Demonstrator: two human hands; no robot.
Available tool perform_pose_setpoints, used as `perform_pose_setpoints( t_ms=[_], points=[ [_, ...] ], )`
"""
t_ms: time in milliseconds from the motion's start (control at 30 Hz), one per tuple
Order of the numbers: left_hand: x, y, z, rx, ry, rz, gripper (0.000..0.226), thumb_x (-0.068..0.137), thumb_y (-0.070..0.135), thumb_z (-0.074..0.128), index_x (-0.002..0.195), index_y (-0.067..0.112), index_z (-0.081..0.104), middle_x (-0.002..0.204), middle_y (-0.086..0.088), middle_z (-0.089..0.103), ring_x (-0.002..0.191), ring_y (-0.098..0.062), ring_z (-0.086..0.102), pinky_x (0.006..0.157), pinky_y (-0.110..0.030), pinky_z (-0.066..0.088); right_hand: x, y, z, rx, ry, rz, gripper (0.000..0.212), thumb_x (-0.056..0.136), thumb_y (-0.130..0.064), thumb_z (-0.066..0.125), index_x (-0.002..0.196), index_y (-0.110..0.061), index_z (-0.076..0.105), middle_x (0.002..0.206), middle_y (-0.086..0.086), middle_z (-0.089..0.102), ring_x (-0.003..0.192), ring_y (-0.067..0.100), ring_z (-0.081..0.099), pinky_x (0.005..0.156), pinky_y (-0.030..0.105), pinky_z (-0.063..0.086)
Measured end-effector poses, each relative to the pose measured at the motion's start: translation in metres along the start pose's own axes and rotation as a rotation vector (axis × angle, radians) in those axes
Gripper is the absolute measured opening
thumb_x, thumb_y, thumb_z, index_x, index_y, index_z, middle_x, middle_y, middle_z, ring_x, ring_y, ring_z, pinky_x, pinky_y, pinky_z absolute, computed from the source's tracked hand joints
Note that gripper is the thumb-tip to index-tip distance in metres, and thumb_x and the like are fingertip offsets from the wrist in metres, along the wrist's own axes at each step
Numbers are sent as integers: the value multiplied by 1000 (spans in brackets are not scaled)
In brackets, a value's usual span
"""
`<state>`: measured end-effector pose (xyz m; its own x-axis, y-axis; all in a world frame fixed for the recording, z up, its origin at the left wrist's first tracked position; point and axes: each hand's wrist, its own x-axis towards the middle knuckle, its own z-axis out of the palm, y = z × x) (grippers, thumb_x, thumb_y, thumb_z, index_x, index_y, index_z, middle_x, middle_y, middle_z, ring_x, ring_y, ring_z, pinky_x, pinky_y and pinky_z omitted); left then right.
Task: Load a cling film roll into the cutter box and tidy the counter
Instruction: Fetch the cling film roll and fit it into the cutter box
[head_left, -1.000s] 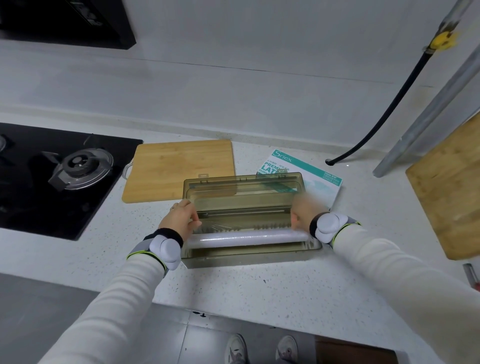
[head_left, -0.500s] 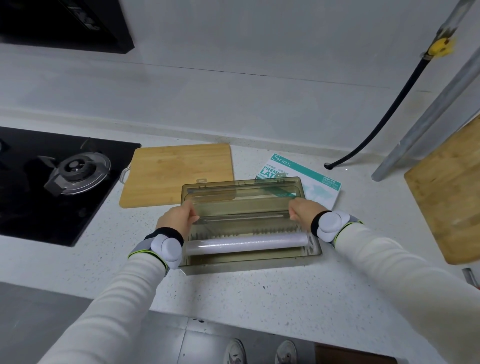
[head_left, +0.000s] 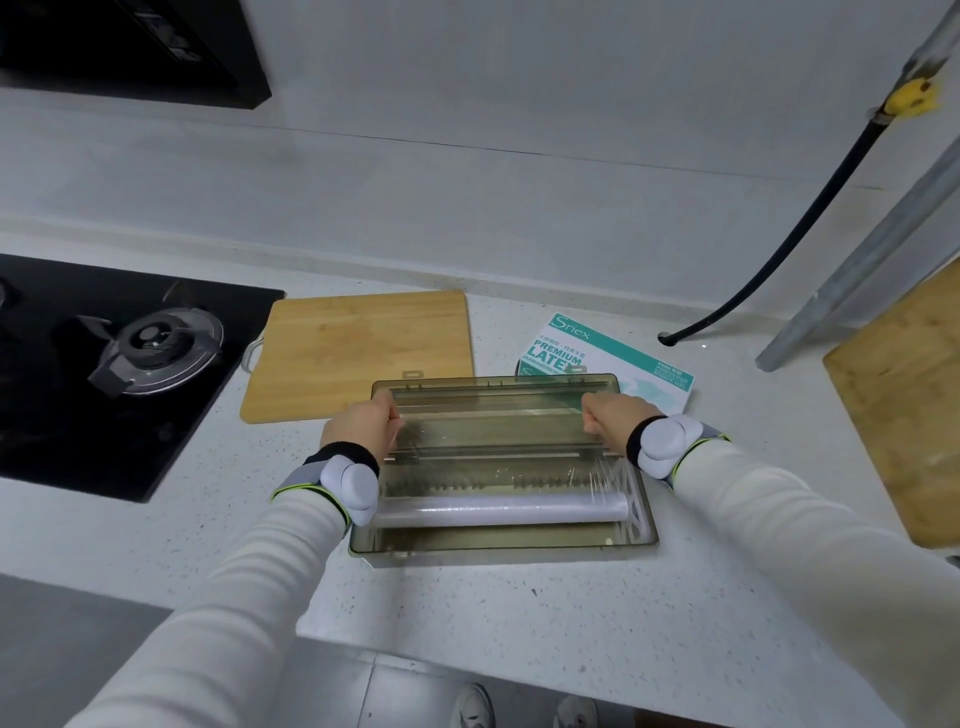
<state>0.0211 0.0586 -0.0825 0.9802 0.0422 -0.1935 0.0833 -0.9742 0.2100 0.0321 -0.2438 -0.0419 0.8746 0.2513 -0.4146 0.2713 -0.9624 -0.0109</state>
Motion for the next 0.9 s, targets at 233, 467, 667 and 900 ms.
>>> perform_pose_setpoints(
  t_ms=[233,467,667,900],
  points=[
    [12,0,6,95,33,24,22,97,31,45,105,12,49,87,-9,68,68,-25,54,60,-30,45,6,4,5,-14,19,-2,6,96,-15,43,91,-18,40,121,11,52,102,28,56,91,37,46],
    [22,-1,14,118,47,7,19,97,29,45,103,12,50,86,-9,68,67,-26,55,57,-29,42,17,8,6,5,-5,33,8,94,-11,42,91,-18,40,119,10,55,103,28,56,81,32,42],
    [30,-4,20,141,45,-5,12,97,24,44,102,13,46,82,-9,67,65,-27,57,55,-28,42,24,9,7,12,0,40,7,94,-9,41,95,-16,42,118,12,56,103,29,58,81,33,44],
    [38,-2,20,152,18,11,14,98,20,43,105,8,44,86,-11,68,70,-29,64,55,-30,42,30,10,8,25,-10,72,24,84,1,46,97,-16,35,108,13,58,84,23,51,77,34,48]
  ],
)
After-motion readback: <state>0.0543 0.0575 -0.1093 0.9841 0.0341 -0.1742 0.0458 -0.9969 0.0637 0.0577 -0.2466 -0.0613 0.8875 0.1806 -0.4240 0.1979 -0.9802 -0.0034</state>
